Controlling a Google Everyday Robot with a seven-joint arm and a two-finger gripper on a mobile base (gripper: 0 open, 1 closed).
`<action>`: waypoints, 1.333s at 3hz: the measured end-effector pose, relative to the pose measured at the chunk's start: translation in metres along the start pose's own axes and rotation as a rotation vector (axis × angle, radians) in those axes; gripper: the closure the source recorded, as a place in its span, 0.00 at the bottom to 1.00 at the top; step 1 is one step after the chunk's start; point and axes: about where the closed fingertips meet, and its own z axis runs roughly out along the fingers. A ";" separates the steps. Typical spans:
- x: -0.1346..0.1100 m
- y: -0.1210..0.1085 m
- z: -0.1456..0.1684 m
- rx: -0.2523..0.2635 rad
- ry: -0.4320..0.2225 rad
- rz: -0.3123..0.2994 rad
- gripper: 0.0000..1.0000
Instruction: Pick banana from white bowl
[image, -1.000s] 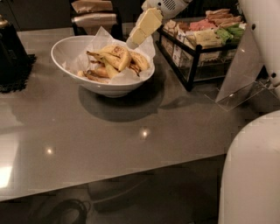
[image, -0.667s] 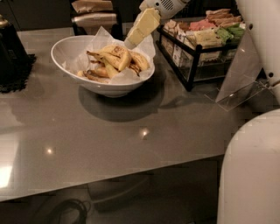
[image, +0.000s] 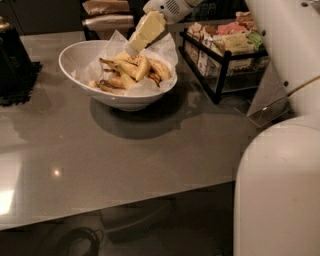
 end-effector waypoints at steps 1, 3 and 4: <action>0.001 -0.003 0.032 -0.048 0.043 0.010 0.00; 0.000 -0.003 0.038 -0.054 0.045 0.011 0.40; 0.009 -0.007 0.057 -0.081 0.056 0.042 0.31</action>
Offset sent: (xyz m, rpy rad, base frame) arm 0.0085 0.0188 -0.0177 -0.0318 0.0390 0.0198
